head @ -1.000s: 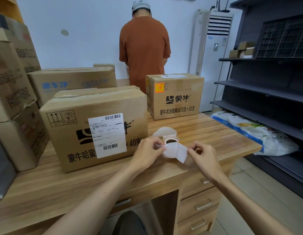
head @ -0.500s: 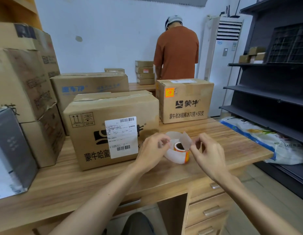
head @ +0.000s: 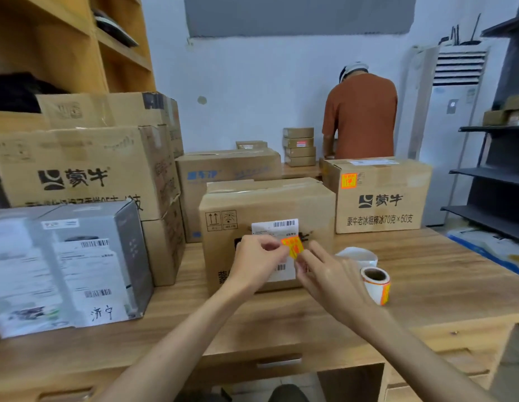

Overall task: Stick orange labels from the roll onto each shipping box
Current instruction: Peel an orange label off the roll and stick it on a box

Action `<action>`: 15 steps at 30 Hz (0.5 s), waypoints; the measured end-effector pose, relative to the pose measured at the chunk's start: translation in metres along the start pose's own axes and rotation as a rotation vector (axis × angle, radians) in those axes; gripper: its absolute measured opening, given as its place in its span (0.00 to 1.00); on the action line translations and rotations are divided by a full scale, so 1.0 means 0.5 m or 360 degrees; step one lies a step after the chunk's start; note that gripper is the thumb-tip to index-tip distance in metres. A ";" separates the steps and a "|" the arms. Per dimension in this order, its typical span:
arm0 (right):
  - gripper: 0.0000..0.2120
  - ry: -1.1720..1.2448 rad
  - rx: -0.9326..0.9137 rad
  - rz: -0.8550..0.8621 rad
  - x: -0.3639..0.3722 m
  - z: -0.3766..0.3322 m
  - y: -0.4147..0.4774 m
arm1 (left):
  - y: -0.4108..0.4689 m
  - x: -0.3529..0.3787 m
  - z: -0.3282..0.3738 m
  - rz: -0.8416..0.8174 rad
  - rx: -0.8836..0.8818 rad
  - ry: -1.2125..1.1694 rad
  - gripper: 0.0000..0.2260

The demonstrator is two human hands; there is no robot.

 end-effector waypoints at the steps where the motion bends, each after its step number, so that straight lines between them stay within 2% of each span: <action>1: 0.10 0.0087 -0.0018 -0.0004 0.003 -0.009 0.006 | -0.002 -0.020 -0.004 0.0016 0.0003 0.0017 0.08; 4: 0.13 0.0439 0.0223 -0.0010 0.010 0.005 0.029 | -0.006 -0.077 -0.015 -0.0004 0.0037 0.0092 0.08; 8: 0.09 0.0977 0.0694 -0.0009 0.047 0.043 0.057 | -0.013 -0.139 -0.019 -0.0079 0.0126 0.0095 0.06; 12: 0.07 0.1413 0.0887 -0.0204 0.110 0.024 0.080 | -0.025 -0.173 -0.025 -0.0121 0.0163 0.0182 0.06; 15: 0.08 0.1507 0.0950 -0.0271 0.140 0.005 0.087 | -0.026 -0.198 -0.039 -0.0099 0.0175 0.0183 0.07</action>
Point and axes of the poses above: each hand's wrist, its own y-axis towards the middle knuckle, its own x-axis out of the palm, z = x × y, the point moved 9 cm from there along y, towards the middle knuckle, and after that the axes turned 6 degrees about y, right-handed, at the moved point
